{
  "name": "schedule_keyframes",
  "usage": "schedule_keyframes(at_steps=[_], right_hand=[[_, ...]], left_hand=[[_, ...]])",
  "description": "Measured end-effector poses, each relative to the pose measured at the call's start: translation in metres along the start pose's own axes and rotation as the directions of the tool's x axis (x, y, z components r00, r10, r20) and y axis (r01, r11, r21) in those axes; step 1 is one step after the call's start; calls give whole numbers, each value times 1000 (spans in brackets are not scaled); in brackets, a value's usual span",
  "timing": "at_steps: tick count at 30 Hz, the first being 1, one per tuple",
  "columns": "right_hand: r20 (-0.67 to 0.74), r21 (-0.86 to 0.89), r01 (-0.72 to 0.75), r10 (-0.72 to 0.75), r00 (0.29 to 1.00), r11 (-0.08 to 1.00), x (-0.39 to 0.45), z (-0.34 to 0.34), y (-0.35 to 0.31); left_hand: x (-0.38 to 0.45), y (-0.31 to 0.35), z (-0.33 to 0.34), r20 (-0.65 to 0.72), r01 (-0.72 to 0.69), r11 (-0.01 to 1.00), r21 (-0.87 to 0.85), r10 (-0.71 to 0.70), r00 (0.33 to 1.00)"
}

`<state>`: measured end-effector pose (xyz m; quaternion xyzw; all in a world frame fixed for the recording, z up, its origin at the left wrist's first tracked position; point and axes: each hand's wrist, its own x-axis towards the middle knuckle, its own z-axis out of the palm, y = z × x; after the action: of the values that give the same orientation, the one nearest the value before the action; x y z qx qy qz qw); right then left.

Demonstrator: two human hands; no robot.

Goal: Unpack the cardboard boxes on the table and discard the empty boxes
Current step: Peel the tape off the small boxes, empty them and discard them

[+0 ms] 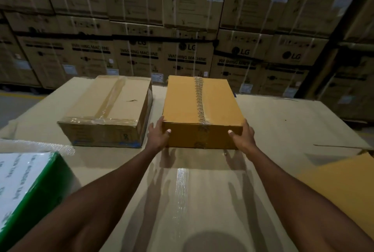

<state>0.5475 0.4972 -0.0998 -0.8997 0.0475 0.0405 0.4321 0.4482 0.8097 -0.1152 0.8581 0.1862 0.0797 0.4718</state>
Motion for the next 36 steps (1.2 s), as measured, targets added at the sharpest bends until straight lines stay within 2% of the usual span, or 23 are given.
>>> schedule_keyframes(at_steps=[6, 11, 17, 22, 25, 28, 36], right_hand=[[48, 87, -15, 11, 999, 996, 31, 4, 16], [14, 115, 10, -11, 1000, 993, 22, -2, 26], [-59, 152, 11, -2, 998, 988, -19, -15, 39], [-143, 142, 25, -4, 990, 990, -81, -30, 61], [-193, 147, 2, 27, 981, 989, -136, -42, 73], [-201, 160, -7, 40, 979, 987, -195, -57, 92], [-181, 193, 65, -29, 983, 979, -352, -101, 152]], left_hand=[[24, -1, 11, 102, -19, 994, -107, 30, 994], [16, -2, 16, 67, -32, 988, -150, 43, 997], [-22, -4, 16, 24, 30, 981, -192, -26, 999], [-94, -10, 13, 9, 59, 966, -250, -59, 998], [-156, -14, 14, 21, 59, 973, -224, -56, 998], [-223, -17, 16, 9, 72, 973, -219, -72, 997], [-395, -33, 29, -127, 94, 978, -187, -119, 985]])
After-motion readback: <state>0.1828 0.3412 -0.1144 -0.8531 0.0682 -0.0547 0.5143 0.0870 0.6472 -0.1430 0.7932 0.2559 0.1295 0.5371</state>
